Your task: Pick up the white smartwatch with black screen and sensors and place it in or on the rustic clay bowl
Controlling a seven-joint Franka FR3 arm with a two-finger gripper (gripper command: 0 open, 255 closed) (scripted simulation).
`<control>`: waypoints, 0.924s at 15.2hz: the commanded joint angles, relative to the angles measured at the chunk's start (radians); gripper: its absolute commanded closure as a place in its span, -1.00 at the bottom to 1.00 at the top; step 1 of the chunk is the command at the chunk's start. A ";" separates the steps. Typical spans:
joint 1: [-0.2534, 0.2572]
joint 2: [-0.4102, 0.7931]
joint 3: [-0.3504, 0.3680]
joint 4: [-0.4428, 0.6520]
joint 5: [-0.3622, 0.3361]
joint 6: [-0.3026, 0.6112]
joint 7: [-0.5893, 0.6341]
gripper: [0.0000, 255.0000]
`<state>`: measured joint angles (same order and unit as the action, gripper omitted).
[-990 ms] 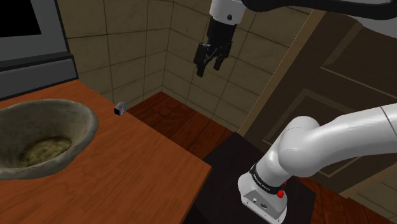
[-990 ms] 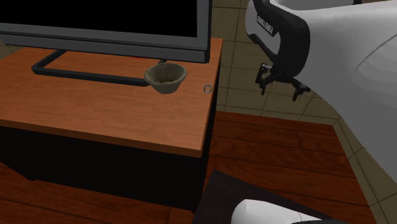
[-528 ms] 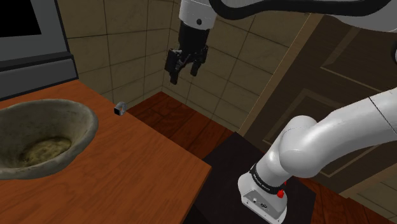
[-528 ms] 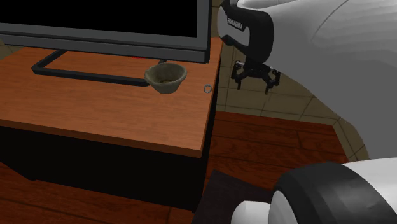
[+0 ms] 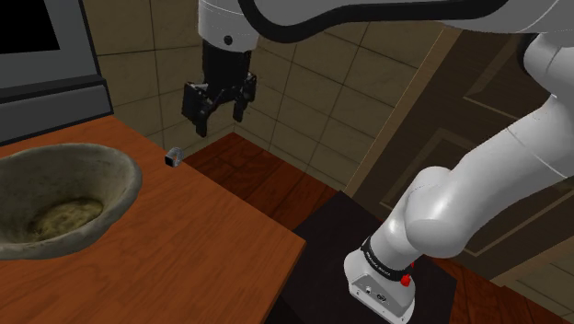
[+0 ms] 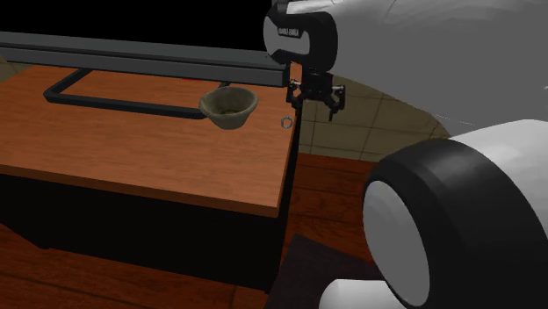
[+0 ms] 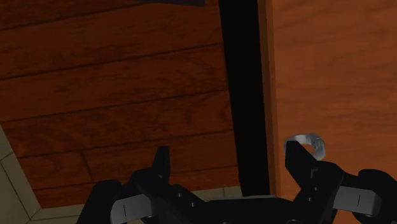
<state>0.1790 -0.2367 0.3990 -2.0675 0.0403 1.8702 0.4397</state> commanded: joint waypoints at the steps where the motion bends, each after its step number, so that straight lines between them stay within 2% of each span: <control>1: 0.013 0.059 0.034 0.038 -0.015 0.022 0.043 -1.00; 6: 0.045 0.209 0.096 0.157 -0.077 0.047 0.133 -1.00; 14: 0.046 0.234 0.096 0.081 -0.092 0.145 0.144 -1.00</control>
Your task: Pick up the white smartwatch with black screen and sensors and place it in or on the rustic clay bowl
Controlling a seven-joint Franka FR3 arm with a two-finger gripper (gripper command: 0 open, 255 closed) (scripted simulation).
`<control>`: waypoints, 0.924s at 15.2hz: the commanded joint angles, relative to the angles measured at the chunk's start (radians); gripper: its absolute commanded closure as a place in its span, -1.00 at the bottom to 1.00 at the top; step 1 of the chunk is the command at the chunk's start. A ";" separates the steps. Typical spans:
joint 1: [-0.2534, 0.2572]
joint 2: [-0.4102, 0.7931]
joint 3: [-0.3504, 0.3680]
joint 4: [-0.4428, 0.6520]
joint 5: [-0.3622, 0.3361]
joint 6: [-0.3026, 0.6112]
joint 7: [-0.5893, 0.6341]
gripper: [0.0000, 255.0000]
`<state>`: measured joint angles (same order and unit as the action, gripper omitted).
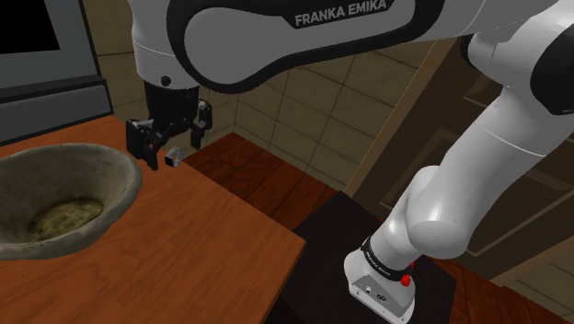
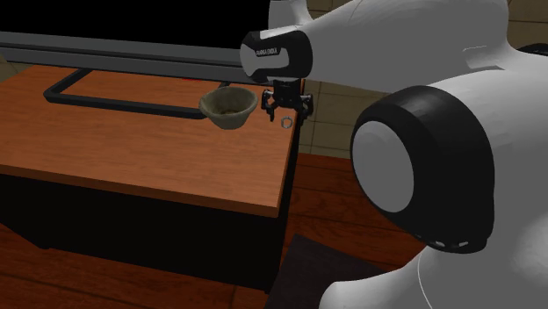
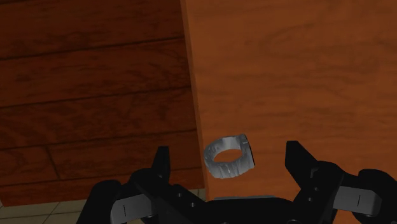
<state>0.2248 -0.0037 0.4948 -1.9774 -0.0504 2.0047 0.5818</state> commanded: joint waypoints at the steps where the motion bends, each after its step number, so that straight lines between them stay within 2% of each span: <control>1: 0.000 0.001 0.000 -0.009 -0.001 0.011 0.002 -1.00; 7: 0.000 0.002 0.000 -0.009 -0.001 0.010 0.002 -1.00; 8: 0.000 0.002 0.000 -0.009 -0.001 0.010 0.002 1.00; 14: 0.000 0.002 0.000 -0.009 -0.001 0.010 0.002 1.00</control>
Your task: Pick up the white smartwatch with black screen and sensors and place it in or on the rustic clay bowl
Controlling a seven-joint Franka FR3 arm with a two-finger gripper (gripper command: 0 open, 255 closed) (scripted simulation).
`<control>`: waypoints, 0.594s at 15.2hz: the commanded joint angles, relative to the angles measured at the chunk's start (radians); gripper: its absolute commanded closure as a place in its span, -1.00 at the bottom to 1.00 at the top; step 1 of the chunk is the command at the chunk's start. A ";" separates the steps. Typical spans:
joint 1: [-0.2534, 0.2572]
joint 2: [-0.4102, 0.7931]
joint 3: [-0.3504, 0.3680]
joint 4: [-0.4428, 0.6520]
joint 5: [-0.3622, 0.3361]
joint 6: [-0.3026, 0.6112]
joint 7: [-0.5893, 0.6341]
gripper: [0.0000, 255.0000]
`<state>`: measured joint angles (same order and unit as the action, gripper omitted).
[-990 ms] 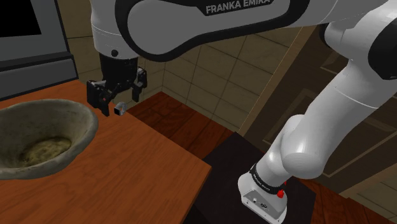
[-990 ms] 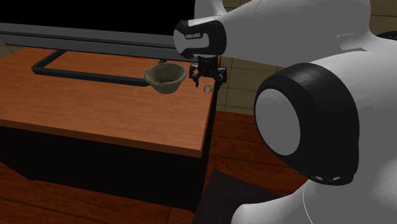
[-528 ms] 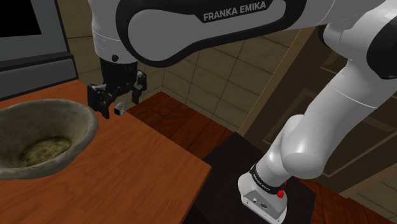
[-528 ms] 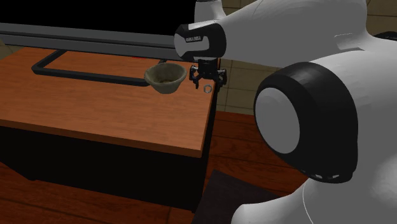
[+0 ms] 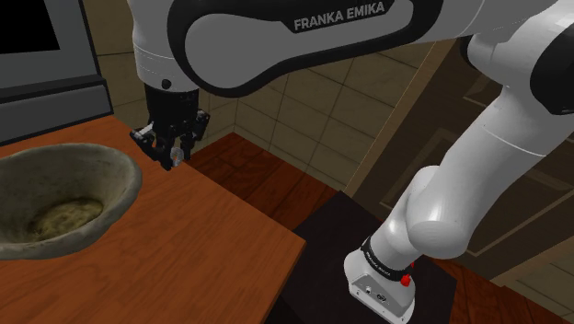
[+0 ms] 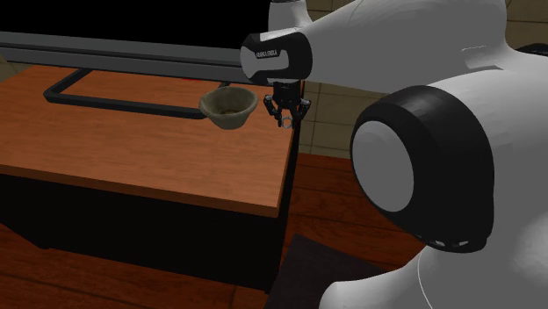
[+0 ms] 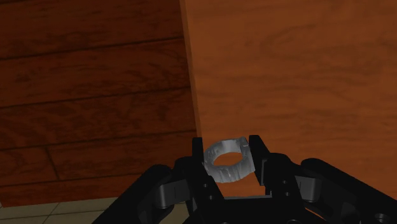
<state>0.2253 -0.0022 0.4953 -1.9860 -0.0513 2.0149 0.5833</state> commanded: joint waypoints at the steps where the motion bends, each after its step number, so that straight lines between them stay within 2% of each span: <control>1: 0.000 0.000 0.000 0.000 0.000 0.000 0.000 1.00; 3: 0.000 0.000 0.000 0.000 0.000 0.000 0.000 1.00; 9: -0.001 -0.018 -0.002 0.062 0.011 -0.078 -0.010 1.00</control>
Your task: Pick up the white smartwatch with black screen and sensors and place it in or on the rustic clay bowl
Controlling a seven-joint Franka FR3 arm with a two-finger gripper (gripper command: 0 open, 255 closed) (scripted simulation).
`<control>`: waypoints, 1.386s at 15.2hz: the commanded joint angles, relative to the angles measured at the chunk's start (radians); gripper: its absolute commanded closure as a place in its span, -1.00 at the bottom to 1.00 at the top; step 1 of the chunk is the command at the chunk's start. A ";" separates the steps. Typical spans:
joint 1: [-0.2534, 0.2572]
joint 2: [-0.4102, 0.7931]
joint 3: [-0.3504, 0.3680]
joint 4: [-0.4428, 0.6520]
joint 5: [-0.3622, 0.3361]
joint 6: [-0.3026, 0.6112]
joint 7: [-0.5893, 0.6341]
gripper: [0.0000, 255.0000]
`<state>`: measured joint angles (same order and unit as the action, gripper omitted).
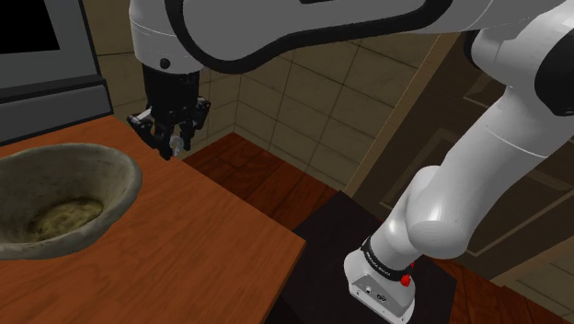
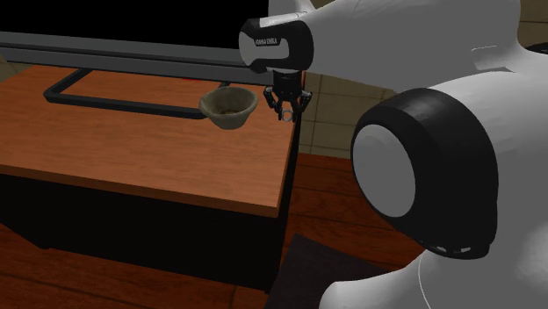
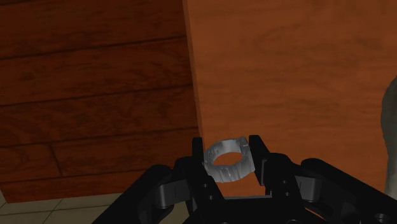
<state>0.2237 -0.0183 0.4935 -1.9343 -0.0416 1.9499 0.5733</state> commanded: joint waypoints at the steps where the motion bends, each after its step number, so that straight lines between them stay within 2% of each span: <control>1: 0.000 -0.004 0.000 0.022 0.002 -0.026 -0.002 1.00; 21: 0.001 0.006 0.002 0.302 0.000 -0.297 -0.009 1.00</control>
<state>0.2245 -0.0162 0.4945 -1.6496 -0.0398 1.6673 0.5636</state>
